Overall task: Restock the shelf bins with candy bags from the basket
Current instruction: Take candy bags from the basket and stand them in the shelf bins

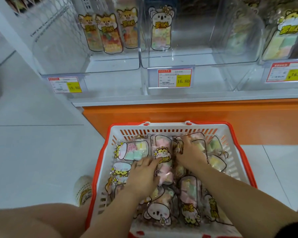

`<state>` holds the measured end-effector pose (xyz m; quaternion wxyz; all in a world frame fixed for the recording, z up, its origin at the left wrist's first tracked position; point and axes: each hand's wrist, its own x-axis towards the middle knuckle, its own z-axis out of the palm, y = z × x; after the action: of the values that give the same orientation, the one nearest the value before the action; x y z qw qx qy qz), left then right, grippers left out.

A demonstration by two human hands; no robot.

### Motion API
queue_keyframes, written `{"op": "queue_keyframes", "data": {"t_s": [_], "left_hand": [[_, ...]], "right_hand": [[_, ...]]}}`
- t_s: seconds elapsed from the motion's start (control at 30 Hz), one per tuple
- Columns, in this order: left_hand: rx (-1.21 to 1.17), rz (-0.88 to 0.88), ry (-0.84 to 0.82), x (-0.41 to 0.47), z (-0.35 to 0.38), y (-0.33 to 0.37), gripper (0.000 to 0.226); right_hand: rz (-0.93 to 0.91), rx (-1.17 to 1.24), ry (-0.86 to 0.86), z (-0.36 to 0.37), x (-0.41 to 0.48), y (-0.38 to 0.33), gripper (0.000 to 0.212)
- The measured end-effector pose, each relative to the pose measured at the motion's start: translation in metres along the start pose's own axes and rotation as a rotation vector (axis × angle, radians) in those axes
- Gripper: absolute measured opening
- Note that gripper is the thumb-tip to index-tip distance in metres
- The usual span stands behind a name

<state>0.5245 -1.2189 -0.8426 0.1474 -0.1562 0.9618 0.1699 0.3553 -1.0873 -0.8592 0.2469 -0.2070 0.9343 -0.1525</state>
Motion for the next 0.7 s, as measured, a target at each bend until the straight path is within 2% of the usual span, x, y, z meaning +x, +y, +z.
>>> {"op": "queue_keyframes", "data": {"t_s": [0.13,0.3,0.53,0.63,0.7], "left_hand": [[-0.004,-0.011,-0.008,-0.002,-0.001,0.001,0.065],[-0.001,-0.023,-0.023,-0.001,-0.001,0.001,0.064],[-0.019,-0.025,-0.063,-0.001,-0.008,0.001,0.06],[-0.089,-0.073,-0.073,-0.002,-0.018,0.01,0.06],[-0.17,-0.076,-0.023,-0.003,-0.034,0.023,0.058]], "right_hand": [[0.048,-0.088,0.004,0.002,0.015,-0.003,0.035],[0.071,-0.009,0.026,-0.01,0.017,0.006,0.013],[-0.012,0.224,0.155,-0.057,-0.023,0.019,0.035],[-0.073,0.34,0.207,-0.089,-0.038,0.028,0.041],[-0.104,0.43,0.206,-0.108,-0.05,0.032,0.041]]}}
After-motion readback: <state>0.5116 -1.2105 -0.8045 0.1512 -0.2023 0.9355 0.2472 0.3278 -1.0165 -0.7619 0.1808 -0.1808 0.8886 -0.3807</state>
